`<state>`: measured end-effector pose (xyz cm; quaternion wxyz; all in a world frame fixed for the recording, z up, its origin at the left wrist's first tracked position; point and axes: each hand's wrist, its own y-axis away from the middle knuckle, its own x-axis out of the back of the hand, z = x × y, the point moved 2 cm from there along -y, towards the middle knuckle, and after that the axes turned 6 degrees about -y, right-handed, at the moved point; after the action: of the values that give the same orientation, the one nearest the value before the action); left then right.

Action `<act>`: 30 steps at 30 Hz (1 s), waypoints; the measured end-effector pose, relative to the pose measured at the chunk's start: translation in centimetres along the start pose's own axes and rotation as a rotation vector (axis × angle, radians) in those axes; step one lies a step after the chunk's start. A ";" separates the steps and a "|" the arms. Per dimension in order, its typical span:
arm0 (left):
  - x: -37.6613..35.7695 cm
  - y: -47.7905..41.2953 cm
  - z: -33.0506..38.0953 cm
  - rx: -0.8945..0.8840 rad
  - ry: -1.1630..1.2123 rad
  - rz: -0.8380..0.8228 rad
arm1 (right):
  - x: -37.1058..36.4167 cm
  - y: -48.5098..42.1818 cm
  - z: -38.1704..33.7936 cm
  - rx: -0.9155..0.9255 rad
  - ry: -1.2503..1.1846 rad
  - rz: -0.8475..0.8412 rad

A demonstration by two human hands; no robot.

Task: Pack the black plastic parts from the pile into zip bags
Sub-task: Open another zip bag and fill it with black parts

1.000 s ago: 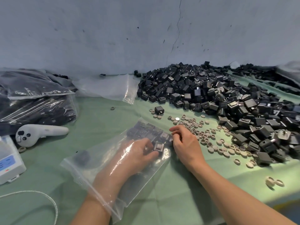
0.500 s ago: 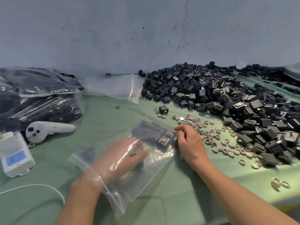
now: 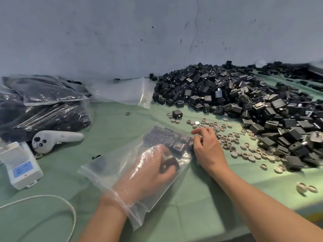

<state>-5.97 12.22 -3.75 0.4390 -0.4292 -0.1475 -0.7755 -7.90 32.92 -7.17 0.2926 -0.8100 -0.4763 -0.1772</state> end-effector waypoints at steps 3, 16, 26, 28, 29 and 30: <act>-0.8 -0.6 0.4 -0.024 0.046 -0.046 | 0.0 0.0 0.1 0.003 0.013 0.010; 0.5 -0.3 -1.6 -0.109 -0.059 0.003 | -0.1 -0.1 0.2 0.007 0.009 0.017; -1.6 -2.4 -1.6 -0.226 -0.060 0.047 | -0.1 -0.1 0.2 -0.013 -0.021 0.014; -2.1 -2.8 -2.0 -0.222 -0.046 0.072 | 0.0 0.0 0.3 -0.012 -0.028 0.013; -2.4 -2.9 -2.1 -0.195 -0.039 0.076 | 0.0 -0.1 0.3 -0.012 -0.033 0.012; -2.6 -3.0 -2.2 -0.151 -0.021 0.069 | 0.0 -0.1 0.3 -0.013 -0.038 0.011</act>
<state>-8.92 14.07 -6.70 0.4302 -0.4741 -0.0783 -0.7642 -7.97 33.12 -7.40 0.2792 -0.8178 -0.4760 -0.1633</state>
